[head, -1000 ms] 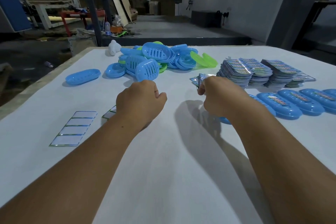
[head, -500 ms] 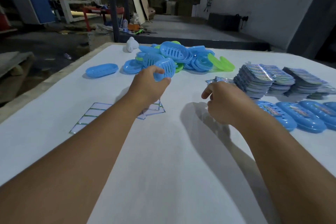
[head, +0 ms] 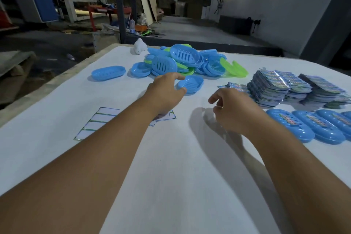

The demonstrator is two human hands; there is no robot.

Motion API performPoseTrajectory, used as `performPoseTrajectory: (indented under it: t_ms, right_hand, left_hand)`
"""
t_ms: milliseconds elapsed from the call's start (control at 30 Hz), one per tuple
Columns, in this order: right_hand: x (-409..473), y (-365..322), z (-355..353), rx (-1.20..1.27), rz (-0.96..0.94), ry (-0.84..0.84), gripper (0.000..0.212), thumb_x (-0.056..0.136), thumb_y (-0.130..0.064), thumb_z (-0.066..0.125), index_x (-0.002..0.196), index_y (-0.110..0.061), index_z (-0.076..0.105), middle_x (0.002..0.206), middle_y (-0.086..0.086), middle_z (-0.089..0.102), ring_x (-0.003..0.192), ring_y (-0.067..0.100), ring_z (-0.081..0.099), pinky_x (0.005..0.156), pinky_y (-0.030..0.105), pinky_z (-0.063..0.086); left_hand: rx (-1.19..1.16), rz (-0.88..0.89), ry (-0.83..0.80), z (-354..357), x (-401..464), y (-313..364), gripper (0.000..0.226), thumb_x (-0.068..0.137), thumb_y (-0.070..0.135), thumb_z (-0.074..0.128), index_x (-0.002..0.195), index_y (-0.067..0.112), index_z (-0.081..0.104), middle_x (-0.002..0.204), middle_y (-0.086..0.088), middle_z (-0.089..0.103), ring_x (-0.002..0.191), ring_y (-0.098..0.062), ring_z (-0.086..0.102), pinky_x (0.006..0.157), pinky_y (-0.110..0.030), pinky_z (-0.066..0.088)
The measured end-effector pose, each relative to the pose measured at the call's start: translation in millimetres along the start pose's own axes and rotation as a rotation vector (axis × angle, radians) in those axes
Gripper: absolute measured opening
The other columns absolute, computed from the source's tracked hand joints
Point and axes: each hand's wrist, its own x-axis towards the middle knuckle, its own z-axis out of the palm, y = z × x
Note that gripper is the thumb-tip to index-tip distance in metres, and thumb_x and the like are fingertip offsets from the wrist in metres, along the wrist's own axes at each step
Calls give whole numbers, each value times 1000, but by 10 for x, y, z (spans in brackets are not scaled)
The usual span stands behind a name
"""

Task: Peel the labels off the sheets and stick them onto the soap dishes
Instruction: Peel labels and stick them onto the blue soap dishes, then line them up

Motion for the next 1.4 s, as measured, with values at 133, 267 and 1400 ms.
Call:
performPoseTrajectory:
  t_ms: [133, 267, 1400]
  right_hand:
    - [12, 5, 15, -1, -8, 21, 31, 89, -16, 56, 115, -30, 65, 106, -6, 63, 90, 18, 59, 75, 30, 44]
    - [12, 3, 14, 16, -6, 54, 30, 92, -16, 55, 117, -30, 66, 101, -10, 62, 88, 15, 57, 76, 30, 44]
    - [-1, -1, 43, 89, -211, -145, 43, 87, -48, 68, 125, -54, 49, 121, -2, 54, 115, 29, 49, 99, 42, 45]
  left_hand:
    - [313, 148, -59, 52, -56, 74, 40, 98, 33, 51, 139, 32, 52, 137, 0, 58, 126, -24, 51, 107, -43, 39]
    - [347, 183, 12, 26, -82, 86, 21, 96, 32, 57, 113, 30, 68, 114, 7, 68, 110, -20, 55, 96, -39, 43]
    - [496, -282, -66, -523, -298, 45, 53, 81, 63, 66, 111, 21, 57, 96, 1, 62, 87, -18, 58, 63, -30, 42]
